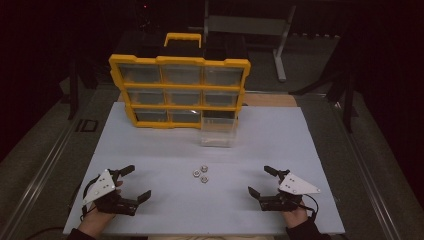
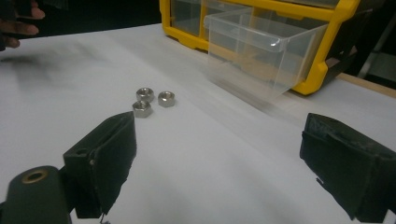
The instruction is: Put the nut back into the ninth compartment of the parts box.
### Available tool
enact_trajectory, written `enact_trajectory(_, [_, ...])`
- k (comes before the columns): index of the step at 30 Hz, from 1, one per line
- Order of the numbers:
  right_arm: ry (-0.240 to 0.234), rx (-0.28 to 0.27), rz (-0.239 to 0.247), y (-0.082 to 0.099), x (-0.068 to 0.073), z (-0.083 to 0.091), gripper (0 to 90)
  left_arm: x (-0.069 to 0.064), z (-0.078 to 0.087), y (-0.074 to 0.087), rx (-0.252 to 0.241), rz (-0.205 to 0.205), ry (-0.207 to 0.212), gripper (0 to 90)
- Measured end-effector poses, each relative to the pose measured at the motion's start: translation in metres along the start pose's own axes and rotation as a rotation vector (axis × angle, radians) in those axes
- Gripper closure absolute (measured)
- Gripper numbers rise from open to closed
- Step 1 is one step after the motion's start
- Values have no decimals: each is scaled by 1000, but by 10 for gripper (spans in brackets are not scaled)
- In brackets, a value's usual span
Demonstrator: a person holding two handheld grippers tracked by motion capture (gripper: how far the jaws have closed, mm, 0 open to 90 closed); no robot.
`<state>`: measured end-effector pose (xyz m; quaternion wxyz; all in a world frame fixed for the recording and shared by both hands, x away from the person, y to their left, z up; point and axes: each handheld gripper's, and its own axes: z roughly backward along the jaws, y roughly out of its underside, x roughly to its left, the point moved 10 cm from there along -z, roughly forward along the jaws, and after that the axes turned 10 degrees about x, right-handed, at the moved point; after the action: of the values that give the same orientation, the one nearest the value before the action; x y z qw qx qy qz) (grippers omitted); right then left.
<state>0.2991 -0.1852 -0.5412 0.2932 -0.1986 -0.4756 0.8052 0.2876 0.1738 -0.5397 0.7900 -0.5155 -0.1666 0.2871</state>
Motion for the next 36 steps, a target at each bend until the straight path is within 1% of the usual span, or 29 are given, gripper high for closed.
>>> enact_trajectory(1, [5, 2, 9, 0, 0, 0, 123, -2, 0, -1, -9, -7, 8, 0])
enact_trajectory(2, [5, 3, 10, 1, 0, 0, 124, -3, -1, -1, -8, -11, 13, 0])
enact_trajectory(5, [3, 4, 12, 1, 1, 0, 124, -5, -4, 0, 6, -21, 15, 0])
enact_trajectory(6, [5, 3, 18, 1, 1, -1, 124, -3, -5, 1, 16, -17, 9, 0])
enact_trajectory(7, [5, 3, 19, 1, 1, -1, 124, -2, -4, 1, 13, -9, 2, 0])
enact_trajectory(10, [10, 4, 30, 2, 1, -1, 124, -1, -4, 0, 13, 0, 1, 0])
enact_trajectory(12, [10, 1, 31, 1, 0, -1, 124, -2, -5, 1, 21, 0, -1, 0])
enact_trajectory(14, [6, -18, 20, -1, 1, 1, 124, -2, -5, 0, 22, -2, -8, 0])
enact_trajectory(15, [6, -18, 20, -1, 1, 1, 124, -2, -5, 0, 22, -2, -8, 0])
enact_trajectory(16, [0, -34, 10, -2, 1, 2, 124, -1, -4, -1, 20, 2, -13, 0])
enact_trajectory(18, [-4, -34, 7, -3, 2, 3, 124, -1, -3, -1, 19, 3, -14, 0])
enact_trajectory(21, [8, -21, 16, -2, 0, 3, 124, -2, -3, -2, 23, 6, -10, 0])
enact_trajectory(22, [8, -26, 12, -3, 0, 4, 118, -4, -3, -2, 24, 6, -4, 0])
enact_trajectory(23, [22, -32, -4, -4, -2, 6, 103, -6, -4, -4, 24, 0, 2, 0])
enact_trajectory(24, [26, -38, -5, -5, -3, 7, 103, -6, -4, -4, 24, 0, 2, 0])
enact_trajectory(26, [27, -44, -11, -6, -4, 8, 103, -8, -5, -5, 28, -1, 17, 0])
enact_trajectory(27, [28, -55, -23, -8, -4, 10, 98, -9, -5, -6, 24, 1, 21, 0])
enact_trajectory(29, [32, -61, -23, -10, -4, 11, 98, -13, -5, -9, 10, 22, 45, 0])
enact_trajectory(30, [32, -61, -23, -10, -4, 11, 98, -13, -5, -9, 10, 22, 45, 0])
enact_trajectory(31, [32, -66, -21, -11, -4, 11, 98, -14, -4, -10, 3, 40, 58, 0])
enact_trajectory(33, [29, -73, -22, -13, -2, 12, 98, -14, -2, -13, -4, 54, 63, 0])
enact_trajectory(34, [19, -74, -26, -14, -1, 13, 98, -14, -1, -15, -7, 54, 61, 0])
enact_trajectory(36, [18, -69, -22, -15, 0, 12, 98, -15, 1, -19, -21, 57, 63, 0])
